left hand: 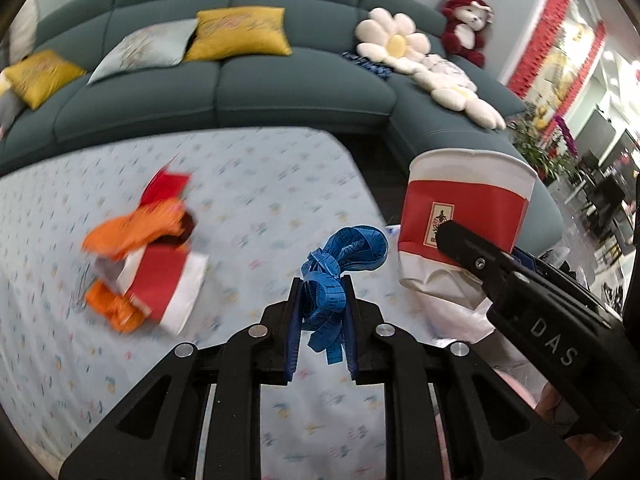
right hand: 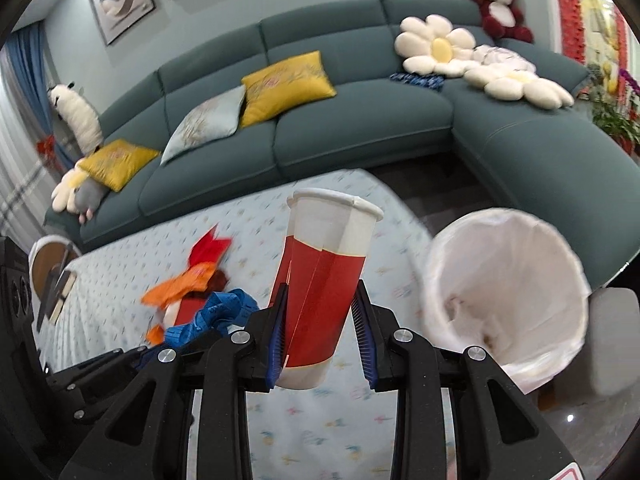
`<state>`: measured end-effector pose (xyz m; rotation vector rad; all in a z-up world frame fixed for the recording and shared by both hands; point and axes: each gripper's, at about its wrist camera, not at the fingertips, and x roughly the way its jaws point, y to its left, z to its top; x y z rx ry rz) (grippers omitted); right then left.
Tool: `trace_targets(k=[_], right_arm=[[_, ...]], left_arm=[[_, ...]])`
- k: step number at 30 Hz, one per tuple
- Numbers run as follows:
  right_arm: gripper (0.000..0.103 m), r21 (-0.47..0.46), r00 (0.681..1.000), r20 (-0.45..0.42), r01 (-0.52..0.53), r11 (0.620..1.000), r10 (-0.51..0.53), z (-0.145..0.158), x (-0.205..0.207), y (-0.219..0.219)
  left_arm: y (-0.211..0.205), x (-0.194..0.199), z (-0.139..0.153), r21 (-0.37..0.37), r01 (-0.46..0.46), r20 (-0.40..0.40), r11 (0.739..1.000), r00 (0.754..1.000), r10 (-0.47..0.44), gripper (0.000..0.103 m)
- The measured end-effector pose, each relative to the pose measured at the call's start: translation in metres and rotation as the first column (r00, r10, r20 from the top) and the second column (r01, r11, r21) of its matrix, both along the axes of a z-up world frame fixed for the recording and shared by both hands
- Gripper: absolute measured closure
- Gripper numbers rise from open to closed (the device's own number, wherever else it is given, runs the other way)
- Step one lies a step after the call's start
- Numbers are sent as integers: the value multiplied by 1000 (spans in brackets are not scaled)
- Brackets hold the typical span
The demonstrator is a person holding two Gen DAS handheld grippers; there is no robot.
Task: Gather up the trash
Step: 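Lift tape measure and red cup toward the white bin, then open both tools over the white bin to drop tape measure and cup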
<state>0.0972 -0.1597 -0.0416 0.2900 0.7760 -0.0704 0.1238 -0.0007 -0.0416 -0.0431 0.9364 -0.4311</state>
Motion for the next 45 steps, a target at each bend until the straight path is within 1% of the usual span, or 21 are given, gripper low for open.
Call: trace_targets(k=[4, 11, 14, 23, 30, 35, 36, 37, 38, 39, 40, 41, 43, 45], right_arm=[[73, -5, 999, 25, 48, 999, -48, 10, -7, -33], [73, -9, 991, 40, 127, 992, -127, 17, -17, -86], [73, -14, 987, 39, 155, 988, -155, 16, -21, -104], [73, -15, 975, 25, 221, 975, -220, 7, -26, -155], [73, -3, 967, 8, 254, 967, -253, -6, -23, -179], [72, -4, 965, 0, 262, 965, -262, -12, -21, -188], [71, -4, 965, 0, 263, 965, -263, -12, -20, -188], [70, -6, 964, 0, 266, 964, -266, -12, -20, -190], [70, -10, 963, 4, 270, 963, -270, -12, -19, -189], [67, -15, 962, 5, 272, 962, -272, -12, -20, -189], [60, -16, 961, 7, 275, 961, -275, -11, -20, -190], [59, -22, 958, 13, 285, 958, -285, -10, -20, -191], [56, -19, 957, 20, 290, 957, -290, -9, -21, -193], [55, -18, 956, 25, 293, 956, -292, -7, -22, -192]], left_arm=[[-31, 3, 13, 5, 38, 27, 999, 999, -38, 85], [-82, 1, 24, 26, 114, 59, 993, 992, -115, 85], [-108, 0, 24, 41, 155, 64, 987, 985, -158, 85], [-166, 3, 18, 66, 241, 57, 968, 968, -244, 85], [-192, 9, 11, 79, 270, 43, 960, 961, -274, 84], [-201, 13, 6, 83, 268, 34, 960, 962, -271, 83], [-202, 14, 6, 82, 264, 34, 961, 963, -268, 83], [-202, 14, 6, 82, 260, 35, 962, 964, -263, 82], [-202, 15, 6, 83, 253, 39, 964, 966, -257, 76], [-202, 16, 7, 85, 245, 45, 966, 967, -250, 71], [-202, 16, 7, 90, 236, 48, 968, 969, -240, 59], [-201, 17, 8, 94, 225, 53, 970, 972, -231, 54], [-199, 19, 9, 88, 220, 54, 972, 973, -225, 53], [-196, 20, 10, 87, 213, 53, 973, 974, -218, 53]])
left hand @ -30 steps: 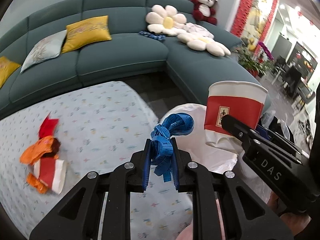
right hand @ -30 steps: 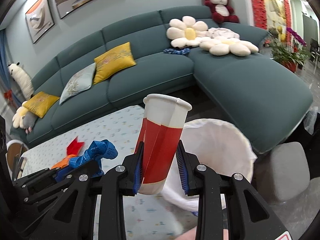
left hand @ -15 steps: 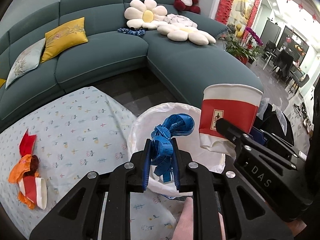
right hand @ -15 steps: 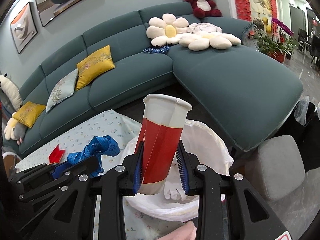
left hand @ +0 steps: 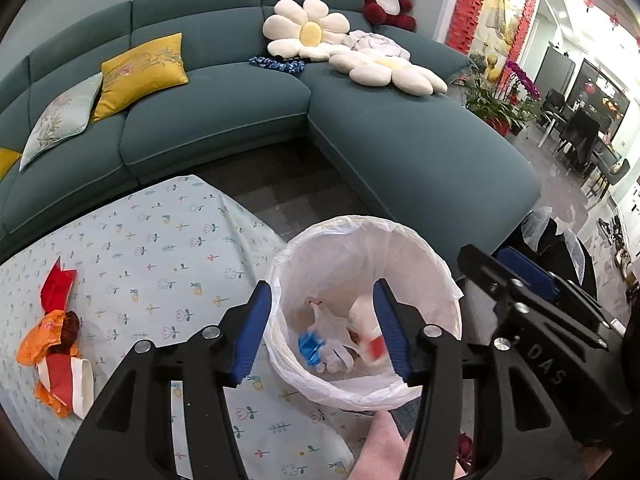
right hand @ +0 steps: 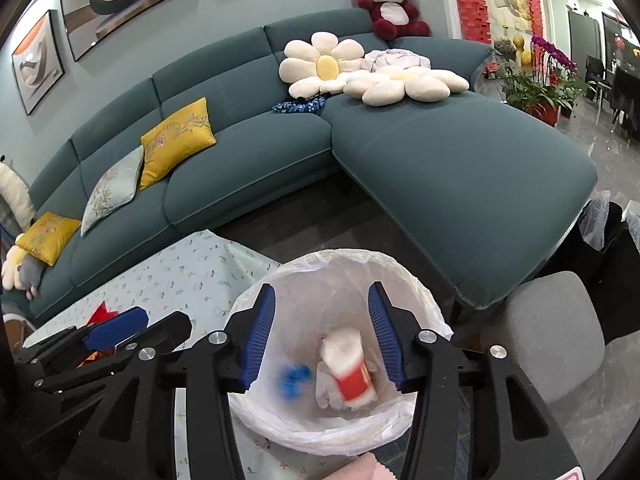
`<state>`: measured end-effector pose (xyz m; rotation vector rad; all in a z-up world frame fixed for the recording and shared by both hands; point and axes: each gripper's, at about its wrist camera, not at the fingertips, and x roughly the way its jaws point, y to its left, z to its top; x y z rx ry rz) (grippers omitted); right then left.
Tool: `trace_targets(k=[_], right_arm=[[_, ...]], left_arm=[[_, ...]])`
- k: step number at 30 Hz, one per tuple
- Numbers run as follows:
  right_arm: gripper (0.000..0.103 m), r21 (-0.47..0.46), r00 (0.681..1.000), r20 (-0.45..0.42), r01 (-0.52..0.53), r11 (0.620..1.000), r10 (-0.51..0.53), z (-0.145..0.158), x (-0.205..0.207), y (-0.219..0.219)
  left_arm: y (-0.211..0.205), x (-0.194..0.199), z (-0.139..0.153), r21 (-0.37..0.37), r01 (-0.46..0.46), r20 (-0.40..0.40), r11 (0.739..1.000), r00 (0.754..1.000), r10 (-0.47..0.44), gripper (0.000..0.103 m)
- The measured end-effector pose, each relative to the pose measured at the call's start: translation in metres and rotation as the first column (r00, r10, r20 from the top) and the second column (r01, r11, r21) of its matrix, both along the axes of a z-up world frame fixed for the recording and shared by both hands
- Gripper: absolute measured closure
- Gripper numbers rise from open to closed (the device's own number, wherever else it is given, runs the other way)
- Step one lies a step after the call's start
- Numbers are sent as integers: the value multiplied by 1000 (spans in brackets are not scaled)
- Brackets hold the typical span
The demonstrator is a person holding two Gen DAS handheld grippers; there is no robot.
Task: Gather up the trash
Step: 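Open both tools over the white bin to drop tape measure and cup, then move both open tools back over the trash pile on the bed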
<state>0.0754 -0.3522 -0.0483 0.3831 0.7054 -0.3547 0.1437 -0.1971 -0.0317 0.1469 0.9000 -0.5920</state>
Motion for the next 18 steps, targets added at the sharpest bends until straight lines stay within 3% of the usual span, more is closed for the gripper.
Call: trace_targets(k=[18], right_arm=[[50, -59, 996, 31, -77, 995, 79, 32, 2, 55]], left_arm=[[61, -2, 18, -40, -87, 16, 995, 996, 88, 53]])
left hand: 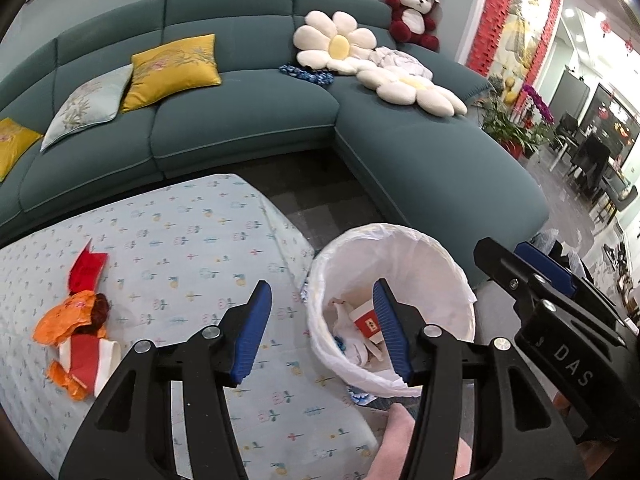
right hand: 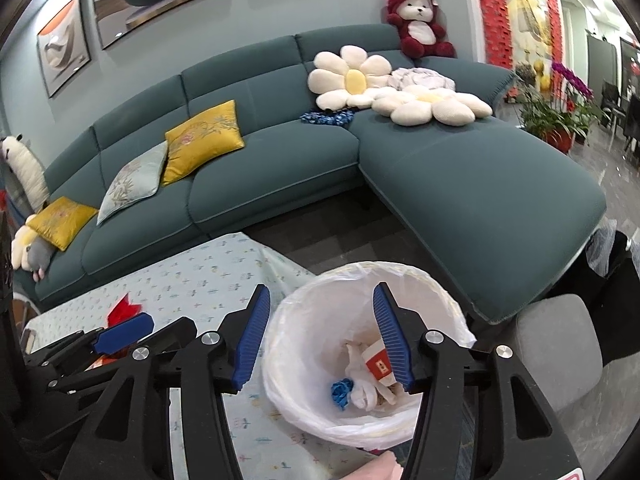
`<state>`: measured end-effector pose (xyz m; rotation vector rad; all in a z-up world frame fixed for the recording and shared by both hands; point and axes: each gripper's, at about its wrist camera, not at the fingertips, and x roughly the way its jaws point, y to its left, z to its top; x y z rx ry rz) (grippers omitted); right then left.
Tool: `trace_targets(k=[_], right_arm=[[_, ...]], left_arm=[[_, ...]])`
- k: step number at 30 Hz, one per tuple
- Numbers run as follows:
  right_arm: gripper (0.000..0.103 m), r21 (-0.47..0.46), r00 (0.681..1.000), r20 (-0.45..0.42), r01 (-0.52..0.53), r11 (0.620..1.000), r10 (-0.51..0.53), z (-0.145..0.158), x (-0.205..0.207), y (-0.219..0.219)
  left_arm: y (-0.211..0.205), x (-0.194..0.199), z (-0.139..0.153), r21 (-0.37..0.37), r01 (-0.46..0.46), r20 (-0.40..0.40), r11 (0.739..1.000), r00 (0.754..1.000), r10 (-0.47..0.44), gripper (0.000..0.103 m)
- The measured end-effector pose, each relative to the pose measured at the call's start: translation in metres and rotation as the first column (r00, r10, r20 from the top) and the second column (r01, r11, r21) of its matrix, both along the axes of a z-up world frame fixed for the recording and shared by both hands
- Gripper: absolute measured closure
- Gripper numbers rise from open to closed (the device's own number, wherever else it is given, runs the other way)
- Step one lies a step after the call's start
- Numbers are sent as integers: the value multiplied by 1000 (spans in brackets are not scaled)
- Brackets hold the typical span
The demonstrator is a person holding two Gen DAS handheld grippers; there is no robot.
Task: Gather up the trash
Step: 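Move both open tools back over the trash pile on the bed, then grasp the orange plastic bag with the left tool while the right tool grasps the red-white paper cup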
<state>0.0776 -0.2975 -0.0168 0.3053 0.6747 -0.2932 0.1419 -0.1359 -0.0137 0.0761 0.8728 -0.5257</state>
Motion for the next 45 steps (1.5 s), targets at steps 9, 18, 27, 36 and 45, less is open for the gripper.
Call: trace_targets(k=[9, 18, 27, 36, 45], right_arm=[[50, -31, 997, 12, -74, 997, 74, 15, 9, 49], [50, -49, 985, -2, -172, 984, 172, 19, 22, 111], [50, -39, 959, -35, -284, 958, 282, 10, 34, 181], [50, -13, 924, -83, -376, 927, 374, -10, 46, 244], [50, 38, 890, -171, -422, 906, 422, -57, 55, 289]], left_arm=[[50, 3, 12, -26, -73, 16, 997, 997, 73, 53], [117, 8, 11, -47, -175, 3, 983, 985, 175, 53], [199, 12, -5, -35, -303, -25, 952, 953, 303, 45], [278, 12, -36, -2, -412, -78, 911, 908, 411, 42], [330, 17, -89, 38, -489, -195, 872, 852, 486, 40]])
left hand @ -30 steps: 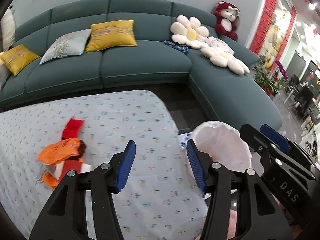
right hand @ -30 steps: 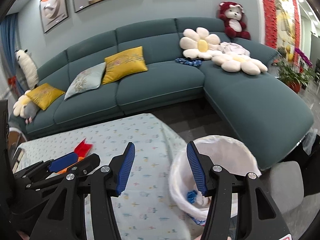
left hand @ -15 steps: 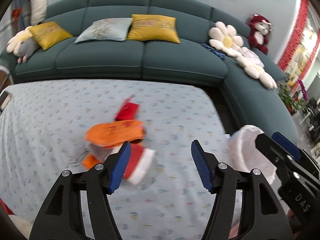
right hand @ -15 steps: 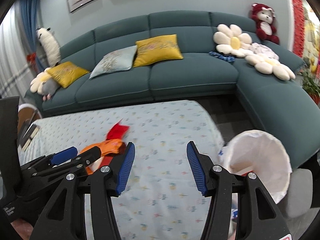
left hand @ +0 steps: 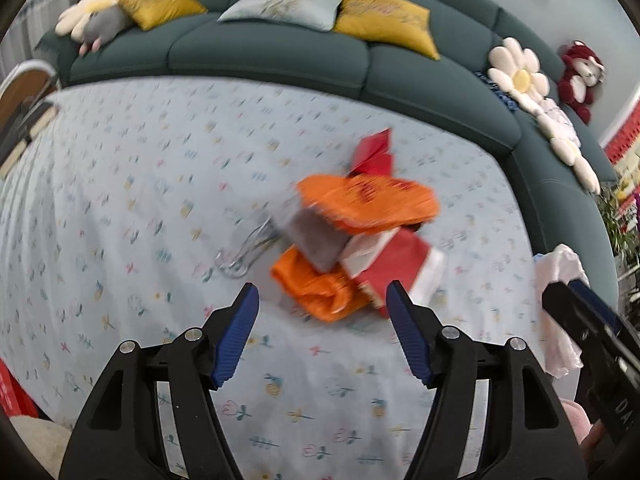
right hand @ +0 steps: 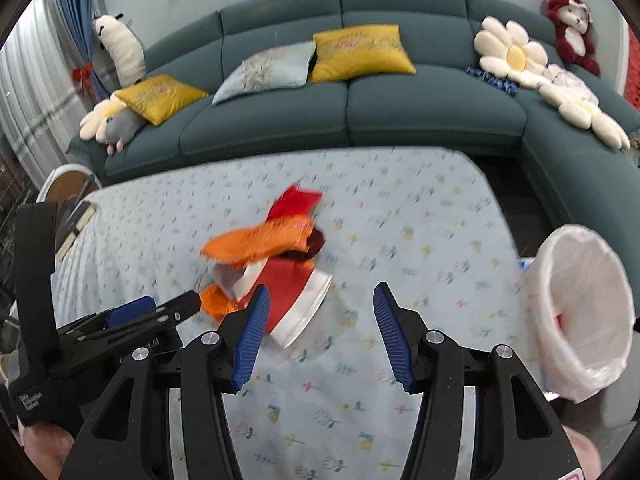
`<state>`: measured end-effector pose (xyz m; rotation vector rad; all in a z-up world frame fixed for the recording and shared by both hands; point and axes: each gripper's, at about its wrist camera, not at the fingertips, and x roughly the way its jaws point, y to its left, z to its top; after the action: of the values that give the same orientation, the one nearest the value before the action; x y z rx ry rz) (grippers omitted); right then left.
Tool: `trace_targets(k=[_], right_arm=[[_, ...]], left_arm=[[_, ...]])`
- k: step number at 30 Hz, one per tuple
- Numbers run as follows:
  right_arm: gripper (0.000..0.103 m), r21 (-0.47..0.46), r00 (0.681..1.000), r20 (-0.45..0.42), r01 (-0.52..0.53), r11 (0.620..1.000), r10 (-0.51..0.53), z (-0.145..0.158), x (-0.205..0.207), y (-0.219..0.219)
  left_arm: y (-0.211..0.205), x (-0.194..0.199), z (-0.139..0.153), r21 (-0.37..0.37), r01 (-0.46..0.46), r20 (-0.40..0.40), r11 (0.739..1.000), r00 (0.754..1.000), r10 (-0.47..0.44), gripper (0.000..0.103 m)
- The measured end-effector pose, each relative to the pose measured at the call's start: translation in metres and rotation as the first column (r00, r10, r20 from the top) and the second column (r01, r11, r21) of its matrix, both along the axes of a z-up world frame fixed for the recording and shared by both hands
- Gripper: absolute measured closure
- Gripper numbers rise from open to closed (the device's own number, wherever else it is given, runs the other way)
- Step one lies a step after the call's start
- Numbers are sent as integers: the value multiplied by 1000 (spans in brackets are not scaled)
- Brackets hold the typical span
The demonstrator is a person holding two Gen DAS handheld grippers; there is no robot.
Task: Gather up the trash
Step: 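Grasp the orange plastic bag with the left tool while the right tool grasps the red-white paper cup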
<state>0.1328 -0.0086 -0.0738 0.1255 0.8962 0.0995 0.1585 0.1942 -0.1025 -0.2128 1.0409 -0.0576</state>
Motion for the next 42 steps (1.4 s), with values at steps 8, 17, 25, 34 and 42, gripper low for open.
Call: trace_targets(k=[8, 17, 25, 34, 42], right_arm=[[50, 39, 995, -95, -11, 999, 15, -45, 15, 14], [51, 150, 986, -168, 3, 989, 22, -81, 37, 10], [50, 231, 980, -195, 4, 973, 42, -103, 56, 11], [91, 280, 975, -199, -42, 959, 100, -109, 55, 18], [99, 249, 987, -130, -58, 967, 93, -82, 37, 9]], left_arm=[[23, 16, -36, -89, -52, -79, 995, 996, 45, 40], [29, 38, -65, -200, -92, -130, 975, 989, 67, 41], [17, 42, -72, -223, -35, -109, 974, 994, 11, 68], [9, 37, -68, -223, 3, -82, 975, 996, -22, 97], [-8, 22, -47, -174, 41, -34, 984, 998, -48, 98]])
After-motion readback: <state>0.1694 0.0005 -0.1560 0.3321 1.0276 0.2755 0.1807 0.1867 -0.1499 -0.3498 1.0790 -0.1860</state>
